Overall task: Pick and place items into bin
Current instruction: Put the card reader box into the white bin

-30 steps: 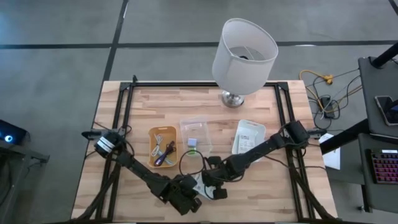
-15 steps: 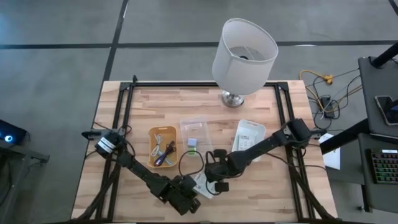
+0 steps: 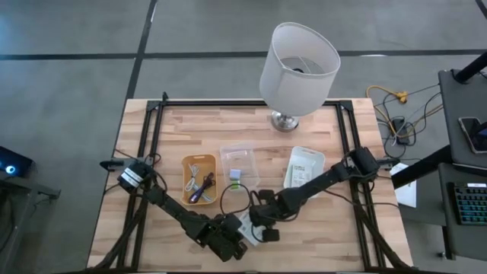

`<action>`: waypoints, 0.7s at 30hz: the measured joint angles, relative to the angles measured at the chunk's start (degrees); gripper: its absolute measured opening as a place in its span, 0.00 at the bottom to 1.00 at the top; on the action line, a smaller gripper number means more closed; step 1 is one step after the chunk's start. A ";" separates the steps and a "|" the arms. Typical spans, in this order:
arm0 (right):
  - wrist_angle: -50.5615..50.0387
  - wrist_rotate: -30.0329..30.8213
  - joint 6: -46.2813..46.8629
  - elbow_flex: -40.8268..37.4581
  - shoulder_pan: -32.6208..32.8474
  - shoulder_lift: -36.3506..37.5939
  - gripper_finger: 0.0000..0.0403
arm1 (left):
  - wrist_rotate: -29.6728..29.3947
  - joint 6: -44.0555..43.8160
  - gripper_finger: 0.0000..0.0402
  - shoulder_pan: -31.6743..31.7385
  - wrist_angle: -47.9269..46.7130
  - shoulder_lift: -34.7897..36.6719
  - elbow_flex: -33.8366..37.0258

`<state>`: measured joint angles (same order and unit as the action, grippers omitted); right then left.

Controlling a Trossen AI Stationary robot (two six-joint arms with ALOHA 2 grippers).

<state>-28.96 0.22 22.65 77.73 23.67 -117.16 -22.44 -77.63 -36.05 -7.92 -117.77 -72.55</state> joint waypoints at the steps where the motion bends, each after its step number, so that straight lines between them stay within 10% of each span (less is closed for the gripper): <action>1: -0.24 0.05 0.00 0.43 -0.01 0.05 0.02 | 0.08 0.00 0.00 0.00 0.02 -0.03 0.00; 21: -3.24 -1.98 -0.16 15.16 2.26 0.92 0.02 | -0.59 0.59 0.00 0.26 0.39 -0.16 0.37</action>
<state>-32.19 -1.75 22.49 92.90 25.93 -116.25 -23.02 -77.03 -35.79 -7.53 -117.93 -72.18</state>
